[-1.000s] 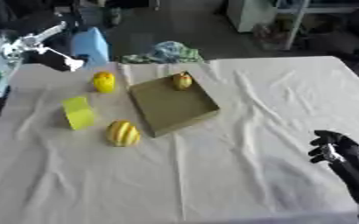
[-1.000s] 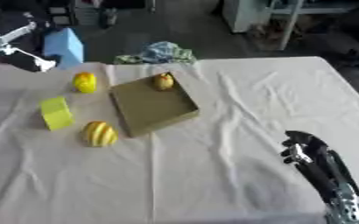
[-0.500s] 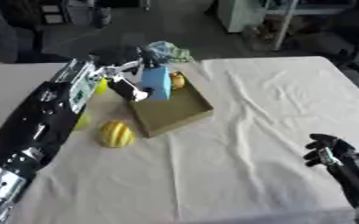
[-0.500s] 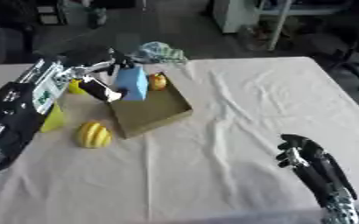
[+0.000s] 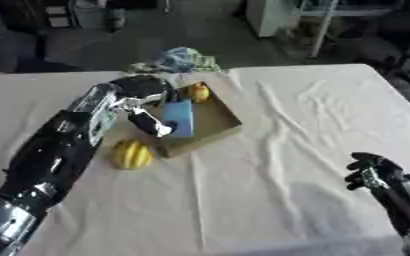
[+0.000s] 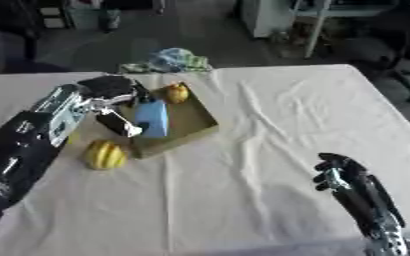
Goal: Pick up objects on the table and place them in the box.
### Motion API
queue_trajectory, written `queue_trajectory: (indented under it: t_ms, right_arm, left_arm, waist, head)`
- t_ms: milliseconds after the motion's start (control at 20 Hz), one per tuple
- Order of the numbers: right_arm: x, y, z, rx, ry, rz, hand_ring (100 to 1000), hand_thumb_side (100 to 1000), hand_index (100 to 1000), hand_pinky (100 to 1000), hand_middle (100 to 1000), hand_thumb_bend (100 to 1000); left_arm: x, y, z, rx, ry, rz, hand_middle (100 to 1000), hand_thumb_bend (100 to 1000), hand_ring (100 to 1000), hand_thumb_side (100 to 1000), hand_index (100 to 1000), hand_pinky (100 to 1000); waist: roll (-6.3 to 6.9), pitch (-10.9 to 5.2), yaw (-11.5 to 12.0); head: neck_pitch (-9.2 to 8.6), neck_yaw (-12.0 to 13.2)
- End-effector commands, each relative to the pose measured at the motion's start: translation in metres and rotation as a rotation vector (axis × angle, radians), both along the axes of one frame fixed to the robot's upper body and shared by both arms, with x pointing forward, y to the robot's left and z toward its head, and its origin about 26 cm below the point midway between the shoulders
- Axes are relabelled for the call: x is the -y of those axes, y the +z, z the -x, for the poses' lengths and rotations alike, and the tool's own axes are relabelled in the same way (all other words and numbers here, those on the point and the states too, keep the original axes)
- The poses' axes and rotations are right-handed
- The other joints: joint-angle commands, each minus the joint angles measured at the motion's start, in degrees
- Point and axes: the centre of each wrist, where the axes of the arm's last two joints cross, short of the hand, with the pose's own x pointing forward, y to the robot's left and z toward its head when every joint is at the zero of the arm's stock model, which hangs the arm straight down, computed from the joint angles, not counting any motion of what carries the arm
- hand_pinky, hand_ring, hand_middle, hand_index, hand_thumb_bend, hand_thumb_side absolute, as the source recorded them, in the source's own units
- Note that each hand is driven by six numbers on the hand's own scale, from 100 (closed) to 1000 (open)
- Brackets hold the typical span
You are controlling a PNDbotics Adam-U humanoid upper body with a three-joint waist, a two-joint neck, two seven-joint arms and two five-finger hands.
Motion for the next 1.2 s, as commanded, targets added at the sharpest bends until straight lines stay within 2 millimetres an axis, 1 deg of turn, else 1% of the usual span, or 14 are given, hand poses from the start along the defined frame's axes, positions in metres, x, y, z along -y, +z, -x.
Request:
queue_trajectory:
  t_ms: [50,150,250,300,350,400,450,500,700,800,900,1000,1100,1200]
  right_arm:
    - [0.0,0.007,-0.003,0.023,0.007,-0.001,557,562,760,513,584,100]
    - [0.0,0.006,-0.003,0.022,0.008,-0.001,557,563,760,513,584,100]
    - [0.0,0.006,-0.003,0.022,0.008,-0.002,557,564,760,513,584,100]
    - [0.0,0.006,-0.003,0.022,0.008,-0.003,557,564,760,513,584,100]
    - [0.0,0.006,-0.003,0.022,0.008,-0.003,557,564,760,513,584,100]
    - [0.0,0.006,-0.003,0.022,0.008,-0.003,557,565,760,513,584,100]
    - [0.0,0.006,-0.003,0.021,0.007,-0.003,557,564,760,513,584,100]
    - [0.0,0.006,-0.003,0.02,0.006,-0.002,557,565,760,514,584,100]
    - [0.002,0.007,-0.003,0.023,0.001,0.002,558,563,760,514,584,100]
    - [0.003,0.007,-0.003,0.025,-0.001,0.006,558,563,760,514,584,100]
    - [0.004,0.008,-0.003,0.025,-0.005,0.011,558,565,760,514,584,100]
    - [0.005,0.008,-0.004,0.025,-0.007,0.016,558,564,760,514,584,100]
    - [0.005,0.009,-0.004,0.027,-0.005,0.018,558,562,761,514,584,100]
    - [0.004,0.009,-0.004,0.027,-0.003,0.017,558,560,761,514,584,100]
  left_arm:
    - [0.003,0.004,-0.002,0.067,0.013,0.021,519,100,515,408,726,593]
    - [0.004,-0.001,-0.001,0.082,0.02,0.031,526,100,520,422,730,597]
    - [0.005,-0.006,-0.001,0.074,0.02,0.017,552,100,542,472,749,613]
    - [0.005,-0.008,0.0,0.065,0.019,0.006,596,100,580,550,782,639]
    - [0.005,-0.01,0.0,0.054,0.016,-0.007,620,101,599,586,798,653]
    - [0.005,-0.01,0.0,0.046,0.012,-0.019,658,137,635,671,819,676]
    - [0.004,-0.009,0.0,0.041,0.005,-0.031,683,156,659,718,829,692]
    - [0.003,-0.006,-0.001,0.039,-0.001,-0.042,738,201,708,808,855,728]
    - [-0.007,0.015,-0.003,0.037,-0.018,-0.067,826,263,785,957,888,792]
    - [-0.013,0.032,-0.004,0.05,-0.029,-0.066,854,287,804,985,901,810]
    - [-0.019,0.05,-0.004,0.065,-0.035,-0.066,870,298,813,982,907,818]
    - [-0.023,0.062,-0.003,0.078,-0.026,-0.056,848,277,799,920,896,803]
    - [-0.024,0.064,-0.002,0.084,-0.009,-0.025,832,245,787,875,888,791]
    - [-0.023,0.06,-0.001,0.083,0.002,-0.004,829,230,784,865,886,787]
  waist:
    - [-0.85,0.34,-0.06]
    - [-0.9,0.37,-0.07]
    - [-0.93,0.4,-0.1]
    - [-0.95,0.42,-0.1]
    - [-0.96,0.42,-0.09]
    - [-0.96,0.43,-0.07]
    - [-0.94,0.43,-0.03]
    - [-0.9,0.42,0.03]
    - [-0.6,0.38,0.39]
    - [-0.33,0.37,0.64]
    - [-0.02,0.36,0.92]
    - [0.25,0.35,1.16]
    - [0.33,0.31,1.24]
    - [0.28,0.24,1.15]
  head:
    - [-0.2,-0.21]
    - [-0.2,-0.18]
    - [-0.2,-0.17]
    - [-0.2,-0.19]
    - [-0.2,-0.23]
    - [-0.2,-0.27]
    - [-0.2,-0.3]
    - [-0.2,-0.31]
    - [-0.2,-0.51]
    - [-0.2,-0.75]
    - [-0.2,-1.01]
    - [-0.2,-1.16]
    - [-0.2,-1.28]
    - [-0.2,-1.39]
